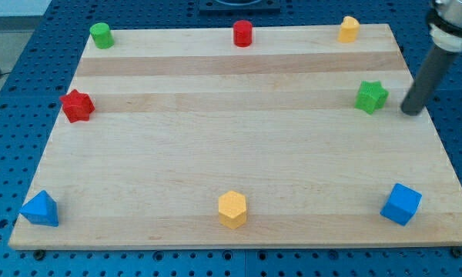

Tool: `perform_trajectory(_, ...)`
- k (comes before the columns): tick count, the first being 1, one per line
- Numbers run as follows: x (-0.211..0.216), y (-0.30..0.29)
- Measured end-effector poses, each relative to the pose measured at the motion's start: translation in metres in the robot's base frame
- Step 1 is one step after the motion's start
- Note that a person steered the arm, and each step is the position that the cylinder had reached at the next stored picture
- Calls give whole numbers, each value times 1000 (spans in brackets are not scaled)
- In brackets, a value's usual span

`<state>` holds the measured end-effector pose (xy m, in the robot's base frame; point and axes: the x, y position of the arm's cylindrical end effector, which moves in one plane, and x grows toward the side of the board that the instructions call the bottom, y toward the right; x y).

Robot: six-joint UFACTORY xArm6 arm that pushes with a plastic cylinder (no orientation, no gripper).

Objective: Push the green star towards the green circle

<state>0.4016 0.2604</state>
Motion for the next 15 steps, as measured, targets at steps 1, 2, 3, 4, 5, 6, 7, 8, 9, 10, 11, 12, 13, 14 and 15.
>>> perform_trajectory(1,-10,-34)
perform_trajectory(2,-4,-69)
perform_trajectory(3,9,-101)
perform_trajectory(4,40,-127)
perform_trajectory(5,37,-167)
perform_trajectory(6,17,-188)
perform_trajectory(7,17,-173)
perform_trajectory(8,57,-146)
perform_trajectory(9,25,-123)
perform_trajectory(10,-14,-154)
perform_trajectory(11,-18,-187)
perform_trajectory(12,-40,-204)
perform_trajectory(13,-60,-194)
perform_trajectory(14,-77,-193)
perform_trajectory(15,-92,-209)
